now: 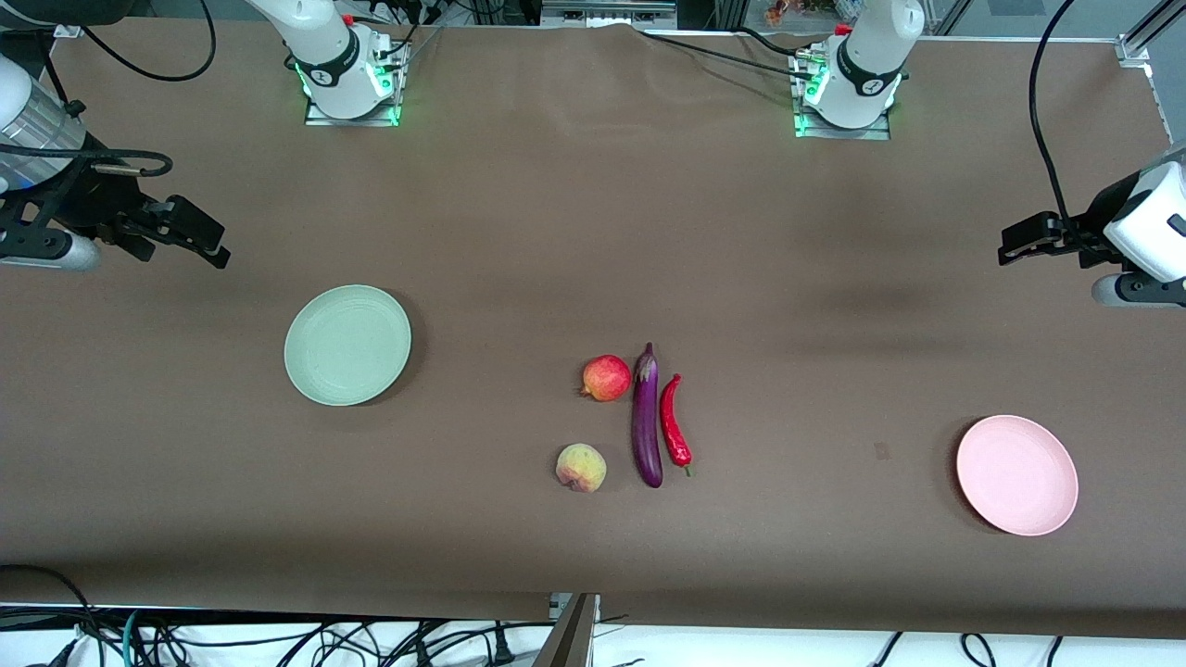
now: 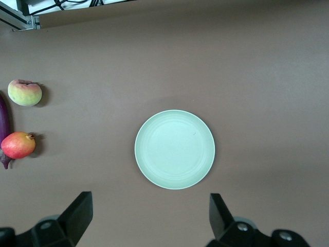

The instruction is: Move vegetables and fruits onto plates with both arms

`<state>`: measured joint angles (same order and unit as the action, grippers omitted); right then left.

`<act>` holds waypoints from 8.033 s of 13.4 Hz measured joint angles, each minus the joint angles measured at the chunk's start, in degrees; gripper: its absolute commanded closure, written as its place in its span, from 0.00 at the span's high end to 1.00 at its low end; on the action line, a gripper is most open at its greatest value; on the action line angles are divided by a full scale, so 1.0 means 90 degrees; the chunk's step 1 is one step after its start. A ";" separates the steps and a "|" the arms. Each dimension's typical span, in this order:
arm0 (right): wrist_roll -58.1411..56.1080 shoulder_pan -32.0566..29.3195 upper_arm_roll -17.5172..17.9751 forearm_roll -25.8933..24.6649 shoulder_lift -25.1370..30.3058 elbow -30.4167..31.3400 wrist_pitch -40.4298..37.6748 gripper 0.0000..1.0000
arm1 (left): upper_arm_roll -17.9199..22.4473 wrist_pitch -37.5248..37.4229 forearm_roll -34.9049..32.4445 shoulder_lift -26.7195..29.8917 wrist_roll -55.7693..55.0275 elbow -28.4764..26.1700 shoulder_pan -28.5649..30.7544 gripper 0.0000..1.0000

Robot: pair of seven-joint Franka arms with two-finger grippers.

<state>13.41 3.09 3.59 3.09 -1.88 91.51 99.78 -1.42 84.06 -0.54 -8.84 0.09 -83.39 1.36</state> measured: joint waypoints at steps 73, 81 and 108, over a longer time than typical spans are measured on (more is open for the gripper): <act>0.0071 0.0942 0.0047 0.1096 -0.1928 -0.0018 0.0924 1.00 | -0.0122 0.6640 0.0935 -0.4799 -0.3482 0.0385 -0.2795 1.00; 0.3715 0.3109 0.0050 0.1027 -0.4165 -0.1172 0.4256 1.00 | 0.0034 0.6805 0.0935 -0.4872 -0.3628 0.0407 -0.2825 1.00; 0.4361 0.3588 -0.0443 0.0003 -0.5622 -0.1969 0.5318 0.16 | 0.0342 0.4572 0.0602 -0.4472 -0.0299 0.1063 -0.1175 0.00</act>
<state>52.66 35.38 -0.40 3.12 -52.48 73.79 147.64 1.66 125.21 4.88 -49.08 -2.60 -73.82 -9.22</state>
